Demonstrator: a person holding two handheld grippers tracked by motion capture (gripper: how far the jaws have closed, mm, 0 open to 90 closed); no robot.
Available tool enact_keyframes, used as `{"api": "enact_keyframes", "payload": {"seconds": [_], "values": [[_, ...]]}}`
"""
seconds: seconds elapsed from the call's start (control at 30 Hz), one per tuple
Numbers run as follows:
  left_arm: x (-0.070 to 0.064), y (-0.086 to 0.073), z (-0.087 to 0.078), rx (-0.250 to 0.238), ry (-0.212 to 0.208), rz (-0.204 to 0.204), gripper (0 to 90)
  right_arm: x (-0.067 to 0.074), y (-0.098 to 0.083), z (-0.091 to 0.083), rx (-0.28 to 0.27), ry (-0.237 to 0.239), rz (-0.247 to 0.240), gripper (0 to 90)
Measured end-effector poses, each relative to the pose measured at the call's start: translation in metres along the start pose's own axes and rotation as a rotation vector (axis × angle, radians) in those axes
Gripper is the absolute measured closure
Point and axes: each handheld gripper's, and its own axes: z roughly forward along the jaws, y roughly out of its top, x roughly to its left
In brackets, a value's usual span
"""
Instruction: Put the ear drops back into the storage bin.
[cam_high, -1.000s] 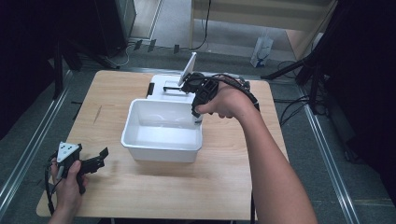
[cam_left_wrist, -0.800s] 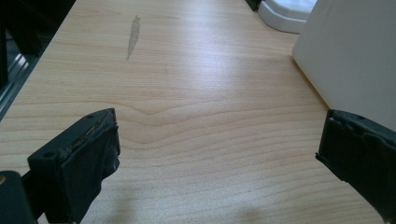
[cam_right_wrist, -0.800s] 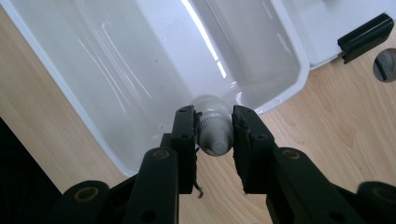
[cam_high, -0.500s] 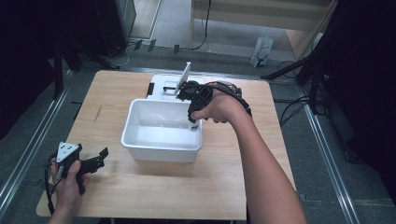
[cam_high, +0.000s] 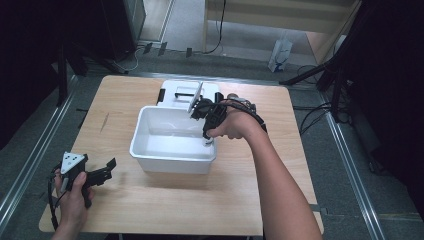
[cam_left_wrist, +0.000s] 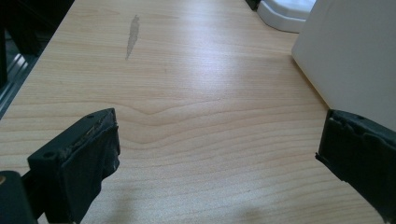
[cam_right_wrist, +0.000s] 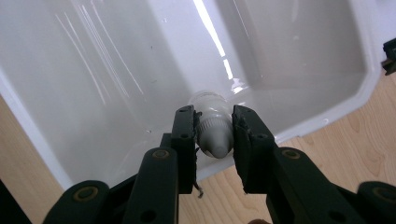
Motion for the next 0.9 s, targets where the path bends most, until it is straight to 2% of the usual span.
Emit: {"api": "enact_keyframes", "payload": {"seconds": [0.13,0.37,0.53,0.77,0.9], "values": [[0.000,0.000,0.000,-0.001,0.000,0.000,0.0,0.003,-0.001,0.009,0.005,-0.002,-0.044,72.1],[0.000,0.000,0.000,-0.002,-0.001,0.000,0.0,0.003,-0.001,0.022,0.011,-0.010,-0.061,72.0],[0.000,0.000,0.000,-0.001,-0.001,-0.002,0.0,0.005,0.002,0.035,0.040,-0.021,-0.086,72.0],[0.000,0.000,0.000,0.002,-0.004,0.000,0.0,0.007,0.004,0.051,0.087,-0.006,-0.091,72.0],[0.000,0.000,0.000,0.006,-0.004,0.001,0.0,0.007,0.006,0.055,0.105,-0.014,-0.091,71.9]]}}
